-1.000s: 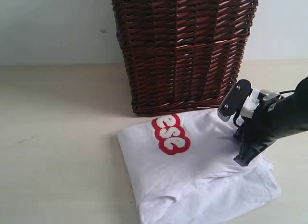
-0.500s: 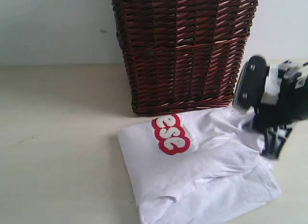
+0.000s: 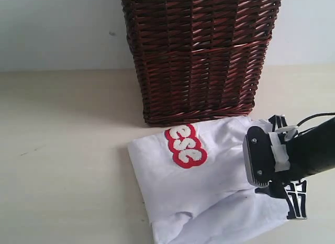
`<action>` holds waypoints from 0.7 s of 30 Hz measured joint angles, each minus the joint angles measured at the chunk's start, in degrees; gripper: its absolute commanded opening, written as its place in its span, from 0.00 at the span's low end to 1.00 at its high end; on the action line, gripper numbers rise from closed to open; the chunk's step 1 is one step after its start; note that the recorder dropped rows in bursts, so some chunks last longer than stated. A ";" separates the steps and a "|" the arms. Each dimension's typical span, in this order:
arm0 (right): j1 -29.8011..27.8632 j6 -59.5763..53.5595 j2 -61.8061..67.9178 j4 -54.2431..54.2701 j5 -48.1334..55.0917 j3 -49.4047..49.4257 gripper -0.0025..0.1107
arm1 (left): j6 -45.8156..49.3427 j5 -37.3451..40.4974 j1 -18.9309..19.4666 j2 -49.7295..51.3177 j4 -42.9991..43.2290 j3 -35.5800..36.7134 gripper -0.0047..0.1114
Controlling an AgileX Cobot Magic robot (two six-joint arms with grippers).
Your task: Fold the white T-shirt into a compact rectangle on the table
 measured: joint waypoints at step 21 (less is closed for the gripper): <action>0.00 -0.07 -3.36 2.04 1.97 0.05 0.02 | 0.00 0.00 0.00 0.00 0.00 0.00 0.04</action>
